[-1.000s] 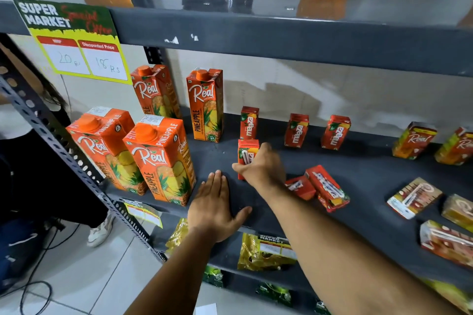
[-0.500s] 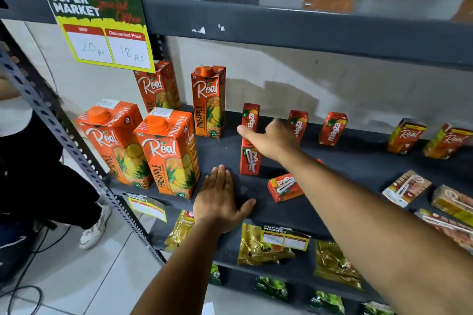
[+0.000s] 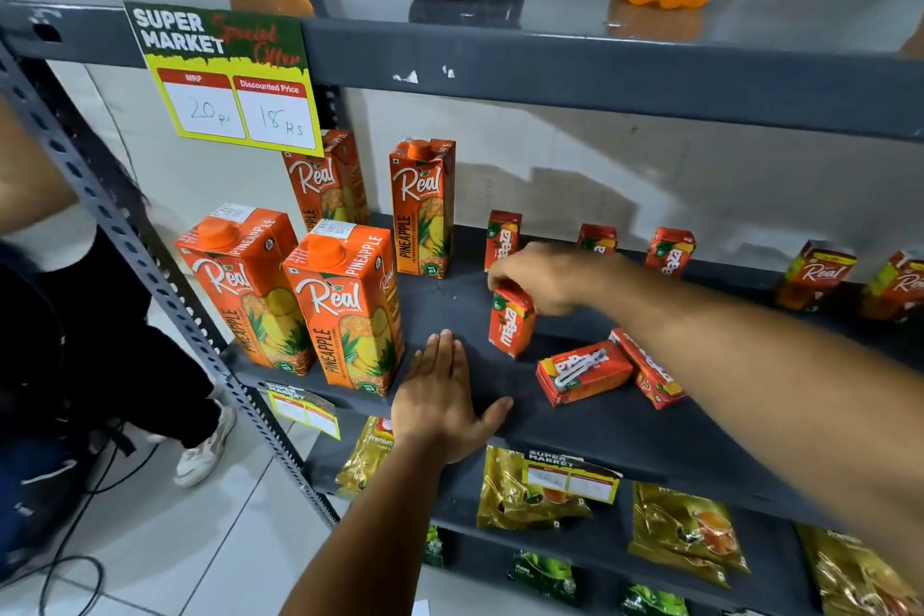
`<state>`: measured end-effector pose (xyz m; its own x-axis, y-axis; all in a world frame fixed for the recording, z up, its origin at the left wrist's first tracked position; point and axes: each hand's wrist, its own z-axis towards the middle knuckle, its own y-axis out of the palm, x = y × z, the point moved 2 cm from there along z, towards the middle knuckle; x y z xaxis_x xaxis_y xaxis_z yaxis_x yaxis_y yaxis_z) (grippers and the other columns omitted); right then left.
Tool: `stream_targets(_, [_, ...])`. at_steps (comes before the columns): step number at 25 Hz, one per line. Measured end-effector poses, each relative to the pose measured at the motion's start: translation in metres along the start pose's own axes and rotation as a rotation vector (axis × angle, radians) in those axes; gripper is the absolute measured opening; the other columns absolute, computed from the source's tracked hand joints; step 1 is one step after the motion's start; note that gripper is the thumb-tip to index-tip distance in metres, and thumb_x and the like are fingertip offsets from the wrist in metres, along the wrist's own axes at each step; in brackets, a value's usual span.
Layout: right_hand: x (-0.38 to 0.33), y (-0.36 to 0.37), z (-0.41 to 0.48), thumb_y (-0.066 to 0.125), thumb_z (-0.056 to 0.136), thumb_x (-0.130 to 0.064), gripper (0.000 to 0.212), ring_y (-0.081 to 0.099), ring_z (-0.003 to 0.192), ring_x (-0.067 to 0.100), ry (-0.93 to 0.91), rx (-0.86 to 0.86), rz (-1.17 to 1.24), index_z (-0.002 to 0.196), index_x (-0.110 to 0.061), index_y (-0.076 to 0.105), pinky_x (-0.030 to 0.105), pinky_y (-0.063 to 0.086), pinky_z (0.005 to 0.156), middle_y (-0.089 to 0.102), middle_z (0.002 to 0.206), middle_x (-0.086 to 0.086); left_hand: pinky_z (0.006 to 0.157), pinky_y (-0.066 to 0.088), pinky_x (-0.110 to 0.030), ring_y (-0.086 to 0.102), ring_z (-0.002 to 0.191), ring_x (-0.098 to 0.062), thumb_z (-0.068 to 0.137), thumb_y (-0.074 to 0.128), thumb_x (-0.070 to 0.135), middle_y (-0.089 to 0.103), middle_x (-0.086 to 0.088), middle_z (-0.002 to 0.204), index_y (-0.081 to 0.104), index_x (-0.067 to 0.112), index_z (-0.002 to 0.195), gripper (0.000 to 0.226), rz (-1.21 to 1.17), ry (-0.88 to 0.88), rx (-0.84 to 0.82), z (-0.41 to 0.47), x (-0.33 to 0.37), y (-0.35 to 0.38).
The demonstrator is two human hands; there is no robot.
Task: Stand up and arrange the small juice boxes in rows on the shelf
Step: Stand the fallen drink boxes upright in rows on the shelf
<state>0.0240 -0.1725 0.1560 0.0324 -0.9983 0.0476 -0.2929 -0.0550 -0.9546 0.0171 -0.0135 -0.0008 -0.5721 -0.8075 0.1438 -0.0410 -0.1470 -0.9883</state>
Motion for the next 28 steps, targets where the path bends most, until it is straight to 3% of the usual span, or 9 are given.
stream_targets(6, [0.01, 0.002, -0.007, 0.056, 0.089, -0.03, 0.025, 0.059, 0.099, 0.032, -0.157, 0.057, -0.178, 0.114, -0.028, 0.051, 0.042, 0.051, 0.08, 0.06, 0.11, 0.009, 0.121, 0.002, -0.038, -0.003, 0.149, -0.025, 0.078, 0.014, 0.079, -0.003, -0.014, 0.162, -0.001, 0.003, 0.151, 0.106, 0.018, 0.004, -0.018, 0.001, -0.001, 0.003])
stream_targets(9, [0.019, 0.004, -0.01, 0.066, 0.082, -0.01, 0.064, 0.056, 0.116, 0.03, -0.166, 0.155, -0.107, 0.135, -0.031, 0.037, 0.041, 0.05, 0.089, 0.053, 0.135, 0.008, 0.121, 0.002, -0.038, -0.005, 0.149, -0.024, 0.08, 0.012, 0.078, -0.004, -0.013, 0.162, -0.002, 0.003, 0.151, 0.104, 0.029, 0.008, -0.037, 0.002, -0.002, 0.004])
stream_targets(10, [0.024, 0.001, -0.016, 0.067, 0.08, -0.005, 0.07, 0.053, 0.12, 0.028, -0.133, 0.184, -0.006, 0.138, -0.029, 0.034, 0.039, 0.048, 0.093, 0.049, 0.141, 0.006, 0.121, 0.002, -0.037, -0.005, 0.149, -0.024, 0.08, 0.012, 0.078, -0.004, -0.013, 0.162, -0.002, 0.004, 0.151, 0.104, 0.033, 0.01, -0.039, 0.002, -0.002, 0.004])
stream_targets(12, [0.044, 0.003, -0.029, 0.065, 0.082, -0.006, 0.061, 0.051, 0.12, 0.023, -0.058, 0.212, 0.195, 0.134, -0.024, 0.041, 0.038, 0.045, 0.099, 0.048, 0.14, 0.004, 0.121, 0.002, -0.037, -0.004, 0.149, -0.024, 0.082, 0.011, 0.076, -0.004, -0.014, 0.162, -0.002, 0.004, 0.151, 0.101, 0.036, 0.015, -0.034, 0.002, -0.002, 0.004])
stream_targets(16, [0.101, 0.043, -0.067, 0.068, 0.082, -0.015, 0.048, 0.055, 0.114, 0.019, 0.182, 0.074, 0.29, 0.127, -0.019, 0.052, 0.032, 0.044, 0.099, 0.056, 0.133, 0.003, 0.119, 0.001, -0.035, -0.001, 0.149, -0.026, 0.084, 0.002, 0.067, 0.0, -0.016, 0.161, 0.001, 0.002, 0.15, 0.093, 0.032, 0.041, -0.018, 0.002, -0.003, 0.003])
stream_targets(21, [0.131, 0.1, -0.113, 0.083, 0.067, -0.039, 0.082, 0.059, 0.114, 0.023, 0.547, -0.027, 0.529, 0.135, -0.011, 0.047, 0.034, 0.046, 0.096, 0.058, 0.133, 0.009, 0.118, 0.003, -0.036, 0.003, 0.149, -0.028, 0.08, 0.002, 0.066, 0.004, -0.017, 0.161, 0.005, 0.002, 0.15, 0.096, 0.035, 0.036, 0.004, 0.003, -0.001, 0.004])
stream_targets(23, [0.121, 0.123, -0.12, 0.083, 0.062, -0.05, 0.078, 0.06, 0.107, 0.021, 0.6, 0.006, 0.582, 0.125, -0.016, 0.053, 0.033, 0.049, 0.085, 0.061, 0.125, 0.007, 0.119, 0.004, -0.037, 0.004, 0.149, -0.028, 0.078, 0.0, 0.067, 0.005, -0.017, 0.161, 0.006, 0.002, 0.15, 0.097, 0.04, 0.035, 0.005, 0.003, 0.0, 0.004])
stream_targets(25, [0.11, 0.135, -0.121, 0.081, 0.062, -0.055, 0.059, 0.059, 0.09, 0.016, 0.629, 0.118, 0.624, 0.106, -0.022, 0.059, 0.029, 0.045, 0.066, 0.066, 0.11, 0.002, 0.119, 0.004, -0.037, 0.003, 0.149, -0.028, 0.077, -0.001, 0.067, 0.005, -0.017, 0.161, 0.006, 0.001, 0.15, 0.098, 0.05, 0.035, 0.0, 0.003, 0.0, 0.004])
stream_targets(28, [0.107, 0.139, -0.12, 0.08, 0.065, -0.047, 0.046, 0.059, 0.086, 0.018, 0.659, 0.214, 0.631, 0.099, -0.021, 0.063, 0.03, 0.044, 0.064, 0.067, 0.101, 0.001, 0.119, 0.005, -0.038, 0.004, 0.149, -0.029, 0.078, 0.0, 0.067, 0.006, -0.018, 0.161, 0.007, 0.001, 0.15, 0.098, 0.045, 0.029, -0.005, 0.002, 0.0, 0.004])
